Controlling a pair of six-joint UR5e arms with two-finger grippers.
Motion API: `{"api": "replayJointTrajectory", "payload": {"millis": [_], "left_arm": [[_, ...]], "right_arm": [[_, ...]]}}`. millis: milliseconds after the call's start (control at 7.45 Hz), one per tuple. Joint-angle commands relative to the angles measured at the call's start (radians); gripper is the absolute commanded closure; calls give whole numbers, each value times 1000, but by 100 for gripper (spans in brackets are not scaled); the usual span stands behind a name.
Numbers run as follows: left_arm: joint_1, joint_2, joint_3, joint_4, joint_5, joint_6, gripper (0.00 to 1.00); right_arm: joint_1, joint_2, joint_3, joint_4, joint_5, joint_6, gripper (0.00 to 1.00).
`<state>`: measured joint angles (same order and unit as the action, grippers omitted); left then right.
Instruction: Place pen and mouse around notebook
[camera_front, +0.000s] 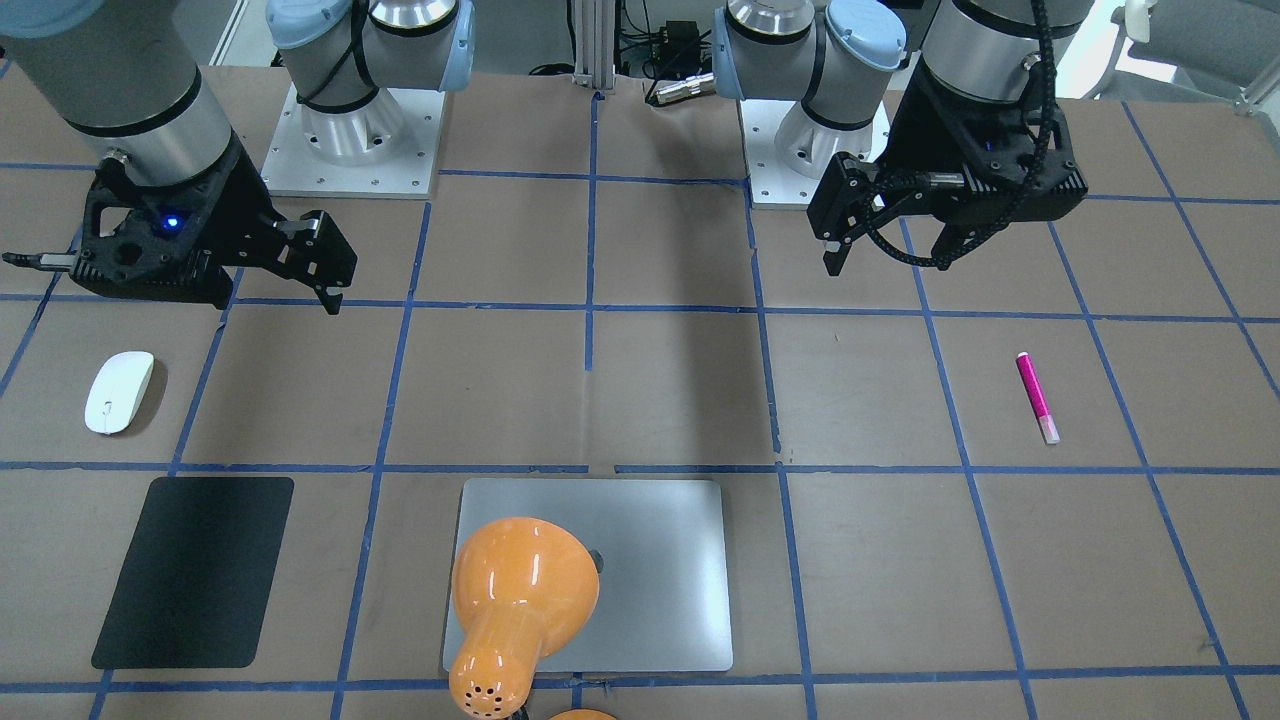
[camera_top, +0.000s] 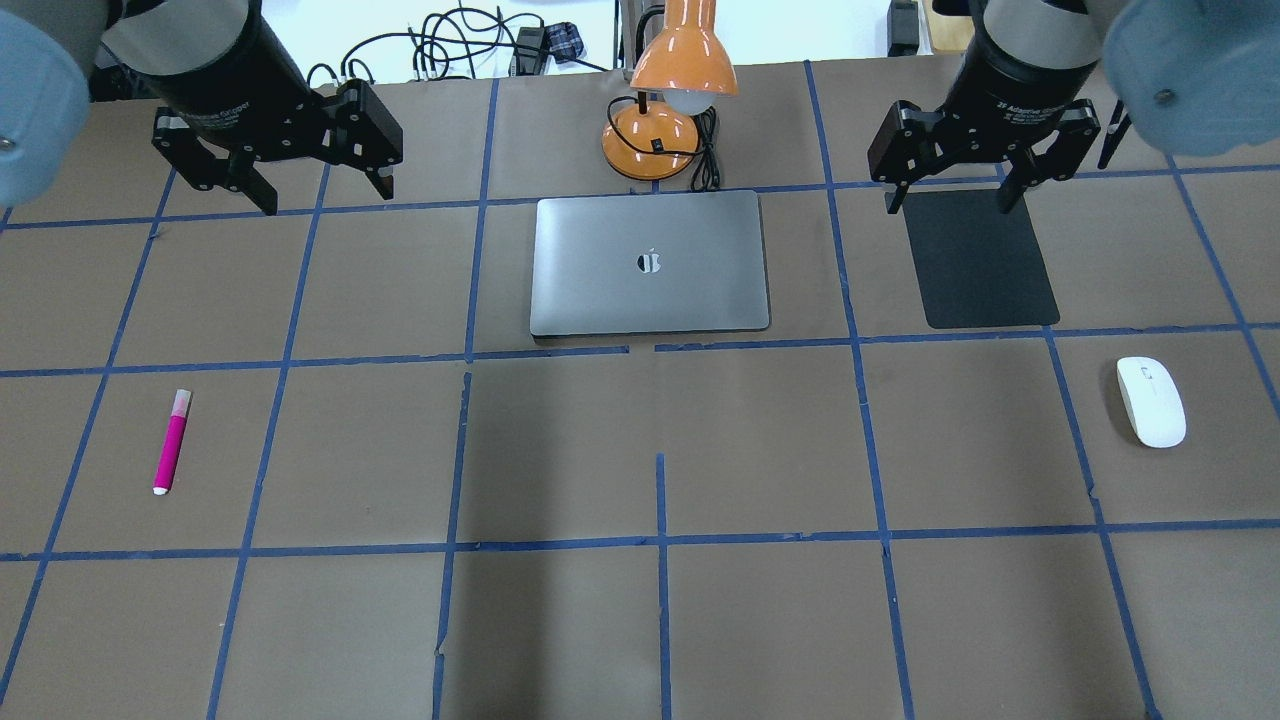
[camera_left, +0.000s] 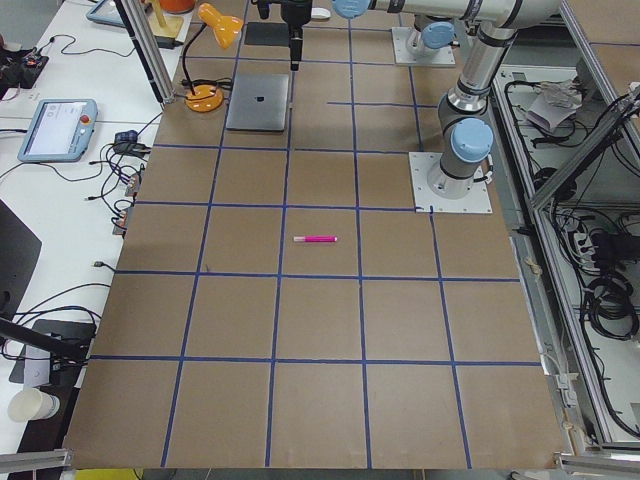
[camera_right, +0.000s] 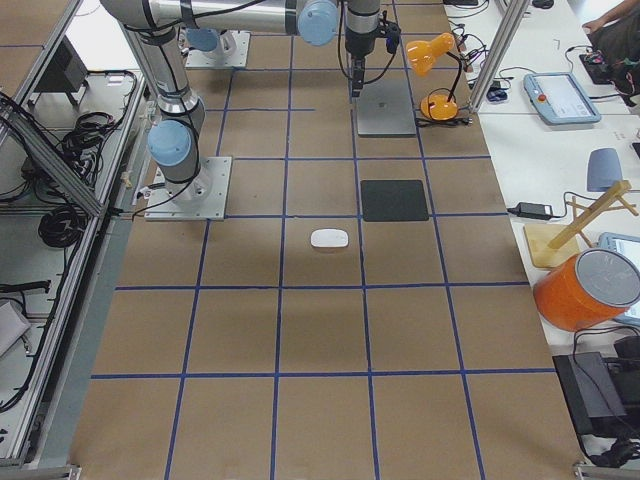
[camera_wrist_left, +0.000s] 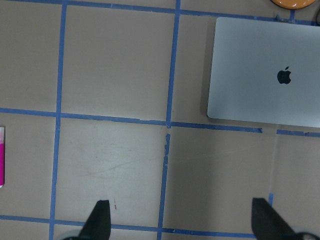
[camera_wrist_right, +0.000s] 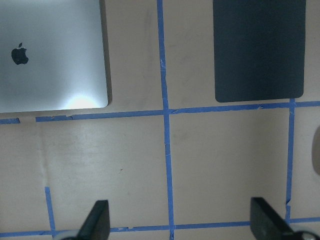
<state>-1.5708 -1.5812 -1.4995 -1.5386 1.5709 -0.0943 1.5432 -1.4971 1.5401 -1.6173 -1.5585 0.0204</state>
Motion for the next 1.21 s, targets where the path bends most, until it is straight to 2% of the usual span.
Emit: {"api": "replayJointTrajectory", "payload": {"millis": [0,671,805,939,1073], "left_arm": [[2,-3,2,5,4,10,0],[23,-5,-5,9,6,13,0],[87,-5,-16,8,8,49,0],[189,-6,-37,2,12,188,0],[309,-26,-101,17,8,358,0]], "right_arm": [[0,3,1,0,-2,0,0],[-34,9,9,-10,2,-8,0],[-64,15,8,-12,2,-13,0],[-115,17,9,-7,2,-17,0],[-145,17,8,-15,-8,-25,0]]}}
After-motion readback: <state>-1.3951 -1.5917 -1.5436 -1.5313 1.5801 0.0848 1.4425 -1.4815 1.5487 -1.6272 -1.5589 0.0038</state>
